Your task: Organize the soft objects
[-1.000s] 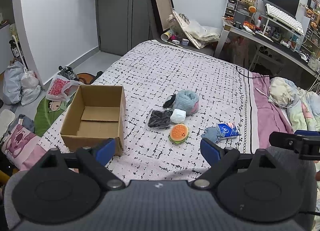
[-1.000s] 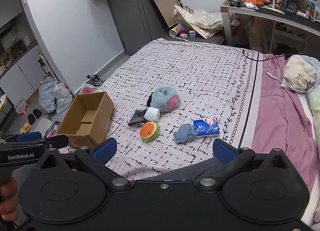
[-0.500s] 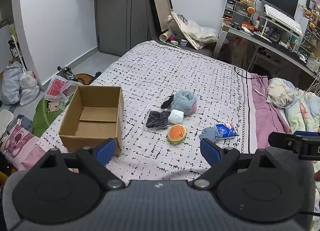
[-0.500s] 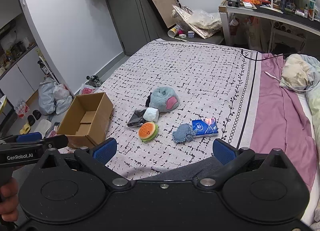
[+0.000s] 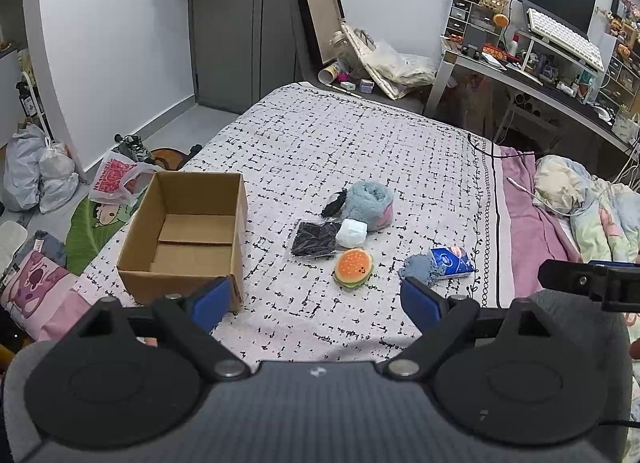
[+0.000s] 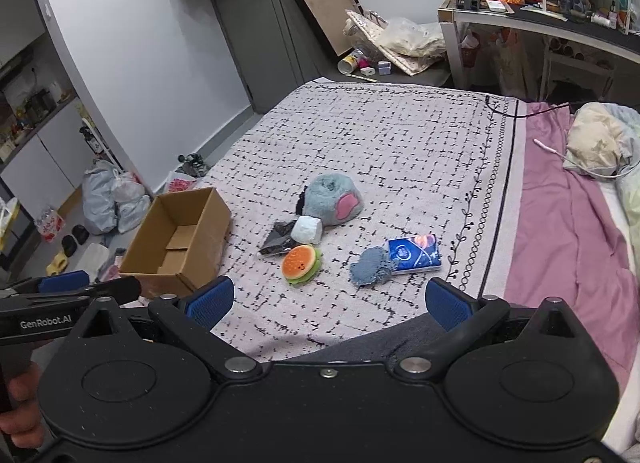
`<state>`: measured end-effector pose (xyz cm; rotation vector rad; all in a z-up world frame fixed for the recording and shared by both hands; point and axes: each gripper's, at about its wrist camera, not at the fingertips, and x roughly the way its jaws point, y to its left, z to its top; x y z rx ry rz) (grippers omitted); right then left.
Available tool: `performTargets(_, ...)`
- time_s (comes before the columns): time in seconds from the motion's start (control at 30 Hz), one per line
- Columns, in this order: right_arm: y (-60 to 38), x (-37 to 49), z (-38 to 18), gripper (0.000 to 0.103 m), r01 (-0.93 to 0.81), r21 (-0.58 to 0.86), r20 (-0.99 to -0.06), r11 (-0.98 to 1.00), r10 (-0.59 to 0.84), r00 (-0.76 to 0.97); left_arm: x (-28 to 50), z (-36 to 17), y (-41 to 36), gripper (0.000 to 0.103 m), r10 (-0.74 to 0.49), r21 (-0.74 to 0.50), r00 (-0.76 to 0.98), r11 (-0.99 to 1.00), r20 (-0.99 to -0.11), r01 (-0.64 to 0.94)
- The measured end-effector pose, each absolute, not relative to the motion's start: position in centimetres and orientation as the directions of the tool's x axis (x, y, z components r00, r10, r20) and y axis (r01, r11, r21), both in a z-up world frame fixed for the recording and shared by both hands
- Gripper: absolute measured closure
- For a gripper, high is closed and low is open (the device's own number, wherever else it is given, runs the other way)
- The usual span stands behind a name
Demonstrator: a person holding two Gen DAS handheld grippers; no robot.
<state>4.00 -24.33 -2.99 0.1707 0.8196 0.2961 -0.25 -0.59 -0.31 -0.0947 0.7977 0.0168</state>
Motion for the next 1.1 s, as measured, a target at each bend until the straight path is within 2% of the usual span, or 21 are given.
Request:
performTargets(0.33,-24.7,4.7,-3.4,0.000,-0.195,0.289,-0.681,0.937,0.344,0.646,0.4,-0.9,-0.9,0.013,-0.029,-0.075,0.704,0.997,-0.709,-0.034)
performTargets(0.63,-25.6,7.3,-5.1,0.001,-0.155,0.337,-0.678,0.929,0.353,0.644,3.2,-2.5,-1.4,0.013,-0.077,-0.123,0.701,0.992,-0.709,-0.015)
performTargets(0.97,-26.4,12.2,-8.9,0.026,-0.054,0.452,-0.721,0.890,0.400,0.566,8.1,-5.7,-1.7,0.017,-0.110,-0.168,0.659,0.986,-0.744,-0.025)
performTargets(1.1,-26.4,14.1,-11.1,0.029,-0.008,0.484,-0.743,0.875,0.415,0.524,10.0,-7.2,-1.6,0.022,-0.125,-0.189,0.636,0.981,-0.761,-0.034)
